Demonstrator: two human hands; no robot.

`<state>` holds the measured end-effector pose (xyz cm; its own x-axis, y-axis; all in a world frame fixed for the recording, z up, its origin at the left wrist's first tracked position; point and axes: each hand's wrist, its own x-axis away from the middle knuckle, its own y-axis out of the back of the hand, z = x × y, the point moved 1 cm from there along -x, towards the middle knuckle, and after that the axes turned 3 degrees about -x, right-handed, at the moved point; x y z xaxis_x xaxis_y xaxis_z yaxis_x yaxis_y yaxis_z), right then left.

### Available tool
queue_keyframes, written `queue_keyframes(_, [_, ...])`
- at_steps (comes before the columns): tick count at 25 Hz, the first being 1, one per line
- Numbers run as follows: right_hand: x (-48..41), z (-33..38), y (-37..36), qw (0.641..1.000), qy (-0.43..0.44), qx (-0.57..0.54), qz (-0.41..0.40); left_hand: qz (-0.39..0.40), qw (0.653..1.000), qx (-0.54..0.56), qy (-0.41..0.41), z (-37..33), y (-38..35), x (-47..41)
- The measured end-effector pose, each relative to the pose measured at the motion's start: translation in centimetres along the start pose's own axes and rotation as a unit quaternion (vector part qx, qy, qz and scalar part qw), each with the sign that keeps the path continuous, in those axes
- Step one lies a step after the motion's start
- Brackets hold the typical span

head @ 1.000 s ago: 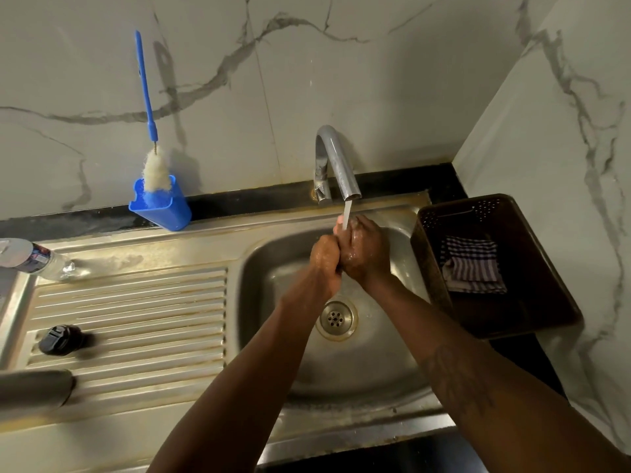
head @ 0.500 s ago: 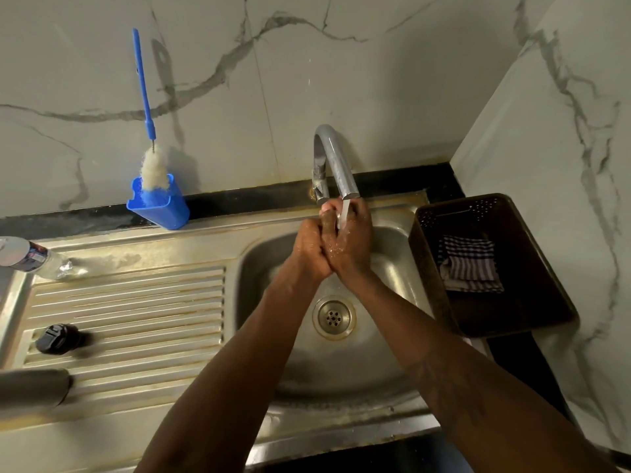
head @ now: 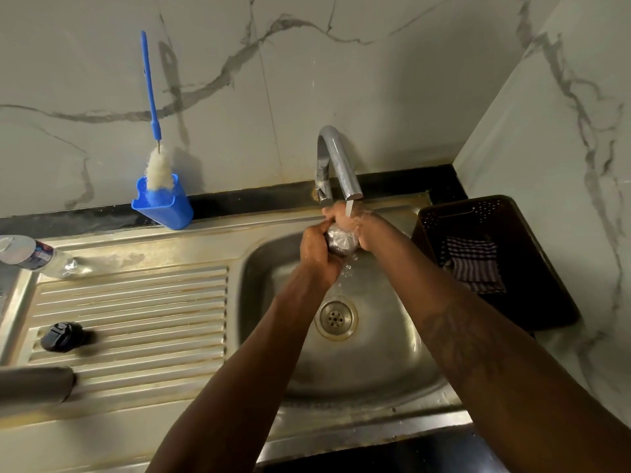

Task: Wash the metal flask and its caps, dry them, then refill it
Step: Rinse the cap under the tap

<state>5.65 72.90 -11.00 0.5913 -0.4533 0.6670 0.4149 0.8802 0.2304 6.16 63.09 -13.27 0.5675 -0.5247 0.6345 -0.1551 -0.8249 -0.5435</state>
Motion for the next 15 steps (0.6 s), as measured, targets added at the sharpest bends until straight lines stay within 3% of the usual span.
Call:
queue_keyframes(2, [0.5,-0.9,-1.1,0.990,0.098,-0.051,-0.089,-0.026,0.998,0.049,0.000,-0.2,-0.6,-1.0])
queue_keyframes(4, [1.8,-2.3,-2.3,0.952,0.211,-0.054,-0.215,-0.032,0.997,0.071,0.023,-0.1,-0.5,-2.0])
queue_keyframes(6, [2.9,-3.7,-2.7,0.930,0.297,-0.072,-0.205,-0.031,0.998,0.048,0.029,0.8,0.3,-1.8])
queue_keyframes(7, [2.5,-4.4,-2.6,0.924,0.326,-0.009,-0.200,-0.028,0.999,0.027,0.024,1.2,0.6,-1.2])
queue_keyframes(9, [2.2,-4.3,-1.0,0.914,0.272,0.216,-0.208,-0.019,0.999,-0.048,0.002,1.9,1.1,-0.1])
queue_keyframes(11, [1.9,-3.1,0.4,0.934,0.120,0.300,-0.153,0.007,0.985,-0.161,-0.059,2.3,1.8,1.0])
queue_keyframes(13, [1.7,-1.8,1.7,0.946,-0.021,0.324,-0.008,0.067,0.962,-0.237,-0.121,2.3,2.1,1.8])
queue_keyframes(15, [1.1,-0.9,3.1,0.969,-0.102,0.201,0.105,0.118,0.933,-0.293,-0.169,1.7,1.9,2.1])
